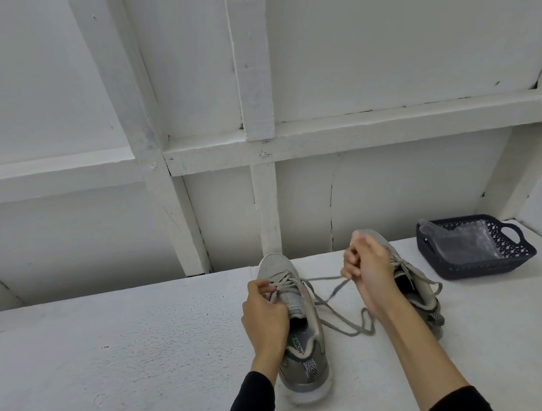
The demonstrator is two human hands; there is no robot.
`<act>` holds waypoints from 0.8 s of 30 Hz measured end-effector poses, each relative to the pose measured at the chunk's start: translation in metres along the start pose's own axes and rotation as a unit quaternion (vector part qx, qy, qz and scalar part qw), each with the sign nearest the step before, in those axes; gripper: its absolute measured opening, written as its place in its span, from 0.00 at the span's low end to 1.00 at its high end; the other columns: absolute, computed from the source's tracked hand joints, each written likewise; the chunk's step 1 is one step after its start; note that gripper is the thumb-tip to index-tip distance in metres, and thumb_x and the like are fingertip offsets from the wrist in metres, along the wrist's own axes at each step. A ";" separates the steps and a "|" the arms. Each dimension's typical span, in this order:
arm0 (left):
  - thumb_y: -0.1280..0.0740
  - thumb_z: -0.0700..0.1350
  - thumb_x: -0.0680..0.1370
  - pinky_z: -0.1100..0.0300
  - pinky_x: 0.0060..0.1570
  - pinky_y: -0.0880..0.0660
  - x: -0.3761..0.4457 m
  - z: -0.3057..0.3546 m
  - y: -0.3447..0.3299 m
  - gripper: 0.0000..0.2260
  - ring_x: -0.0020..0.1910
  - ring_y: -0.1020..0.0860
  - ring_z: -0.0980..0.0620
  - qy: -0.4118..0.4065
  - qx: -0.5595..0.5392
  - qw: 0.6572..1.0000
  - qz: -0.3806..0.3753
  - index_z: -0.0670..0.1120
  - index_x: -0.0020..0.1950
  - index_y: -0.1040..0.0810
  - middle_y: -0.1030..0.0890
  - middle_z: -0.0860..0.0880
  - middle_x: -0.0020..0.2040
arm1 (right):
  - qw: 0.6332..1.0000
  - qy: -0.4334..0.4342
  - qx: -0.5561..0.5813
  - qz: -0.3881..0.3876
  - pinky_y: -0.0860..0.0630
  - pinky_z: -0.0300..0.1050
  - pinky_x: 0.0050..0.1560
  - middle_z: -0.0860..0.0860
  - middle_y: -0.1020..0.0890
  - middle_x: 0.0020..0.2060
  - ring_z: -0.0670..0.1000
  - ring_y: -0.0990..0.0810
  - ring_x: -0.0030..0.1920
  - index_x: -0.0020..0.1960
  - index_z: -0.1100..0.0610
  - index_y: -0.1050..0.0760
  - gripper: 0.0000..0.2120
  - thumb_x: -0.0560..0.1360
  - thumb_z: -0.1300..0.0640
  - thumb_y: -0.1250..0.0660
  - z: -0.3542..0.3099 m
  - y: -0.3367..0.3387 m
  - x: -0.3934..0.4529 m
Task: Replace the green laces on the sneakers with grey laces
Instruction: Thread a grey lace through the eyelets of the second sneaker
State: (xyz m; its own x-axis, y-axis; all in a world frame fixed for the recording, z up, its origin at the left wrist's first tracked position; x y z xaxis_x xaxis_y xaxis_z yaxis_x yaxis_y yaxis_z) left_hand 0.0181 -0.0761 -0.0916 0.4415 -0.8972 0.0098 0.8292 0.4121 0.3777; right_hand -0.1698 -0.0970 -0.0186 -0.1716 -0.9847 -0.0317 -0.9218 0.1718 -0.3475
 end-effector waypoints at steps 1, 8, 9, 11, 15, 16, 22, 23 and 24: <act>0.34 0.34 0.73 0.55 0.46 0.24 0.000 0.001 -0.001 0.16 0.47 0.21 0.55 -0.009 0.006 1.000 -0.002 0.54 0.51 0.27 0.20 0.59 0.46 | 0.995 0.009 -0.102 0.001 0.37 0.36 0.26 0.50 0.34 0.28 0.45 0.39 0.25 0.41 0.57 0.34 0.13 0.82 0.52 0.43 0.002 -0.001 -0.001; 0.41 0.32 0.69 0.49 0.53 0.25 0.001 0.007 -0.004 0.22 0.49 0.22 0.54 -0.071 0.080 0.994 -0.016 0.58 0.48 0.20 0.19 0.61 0.46 | 0.836 -0.031 -0.537 -0.107 0.37 0.42 0.32 0.49 0.27 0.28 0.48 0.31 0.30 0.35 0.57 0.29 0.18 0.79 0.48 0.37 0.048 -0.004 0.000; 0.41 0.31 0.69 0.49 0.55 0.26 0.002 0.006 -0.005 0.24 0.52 0.23 0.52 -0.081 0.088 0.993 -0.019 0.58 0.49 0.19 0.21 0.62 0.47 | 0.843 -0.071 -0.521 -0.112 0.40 0.41 0.29 0.49 0.32 0.25 0.47 0.35 0.27 0.31 0.56 0.32 0.19 0.78 0.50 0.36 0.052 -0.005 0.000; 0.42 0.30 0.70 0.48 0.59 0.29 0.001 0.008 -0.007 0.25 0.57 0.28 0.50 -0.093 0.109 0.989 -0.034 0.57 0.53 0.18 0.22 0.61 0.50 | 0.920 -0.183 -0.333 -0.099 0.45 0.38 0.23 0.48 0.37 0.24 0.46 0.42 0.22 0.31 0.56 0.32 0.17 0.77 0.55 0.35 0.062 -0.007 0.002; 0.42 0.30 0.72 0.49 0.62 0.33 0.004 0.008 -0.010 0.25 0.60 0.32 0.50 -0.099 0.139 0.984 -0.057 0.54 0.55 0.17 0.20 0.56 0.58 | 0.965 -0.247 0.055 -0.069 0.41 0.35 0.23 0.48 0.33 0.28 0.44 0.38 0.24 0.53 0.58 0.20 0.09 0.79 0.65 0.38 0.073 -0.014 0.003; 0.42 0.30 0.72 0.49 0.62 0.33 0.004 0.008 -0.010 0.24 0.60 0.32 0.50 -0.095 0.146 0.983 -0.063 0.54 0.55 0.17 0.21 0.56 0.59 | 0.969 -0.232 0.041 -0.069 0.40 0.36 0.25 0.47 0.32 0.27 0.44 0.38 0.25 0.57 0.55 0.21 0.13 0.79 0.67 0.40 0.075 -0.014 0.002; 0.42 0.31 0.72 0.51 0.62 0.37 0.004 0.007 -0.013 0.23 0.61 0.36 0.50 -0.080 0.172 0.978 -0.085 0.55 0.54 0.19 0.26 0.57 0.59 | 0.855 -0.003 -0.508 -0.100 0.38 0.32 0.29 0.48 0.30 0.28 0.44 0.33 0.30 0.35 0.51 0.28 0.15 0.78 0.62 0.38 0.069 -0.012 0.000; 0.42 0.31 0.72 0.52 0.61 0.38 0.003 0.007 -0.014 0.23 0.61 0.37 0.50 -0.077 0.172 0.978 -0.085 0.55 0.55 0.19 0.27 0.56 0.60 | 0.863 0.002 -0.496 -0.096 0.38 0.33 0.31 0.49 0.30 0.30 0.47 0.31 0.33 0.33 0.51 0.31 0.16 0.79 0.59 0.38 0.069 -0.009 0.000; 0.42 0.32 0.72 0.52 0.61 0.38 0.003 0.007 -0.014 0.23 0.61 0.37 0.50 -0.073 0.169 0.979 -0.084 0.54 0.56 0.20 0.27 0.56 0.60 | 0.886 -0.010 -0.453 -0.094 0.39 0.35 0.33 0.49 0.30 0.31 0.48 0.32 0.35 0.32 0.51 0.32 0.17 0.80 0.58 0.38 0.069 -0.007 0.000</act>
State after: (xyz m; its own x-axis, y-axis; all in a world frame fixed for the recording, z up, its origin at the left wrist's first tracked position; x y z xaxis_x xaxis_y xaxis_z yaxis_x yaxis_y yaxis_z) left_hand 0.0056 -0.0855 -0.0905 0.2347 -0.9711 0.0439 0.7137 0.2028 0.6705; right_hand -0.1397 -0.1007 -0.0812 0.0122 -0.9973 -0.0721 -0.8355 -0.0498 0.5472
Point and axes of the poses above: each hand's wrist, its own x-axis towards the middle knuckle, its own y-axis out of the back of the hand, z = x × y, the point moved 4 cm from there along x, towards the middle knuckle
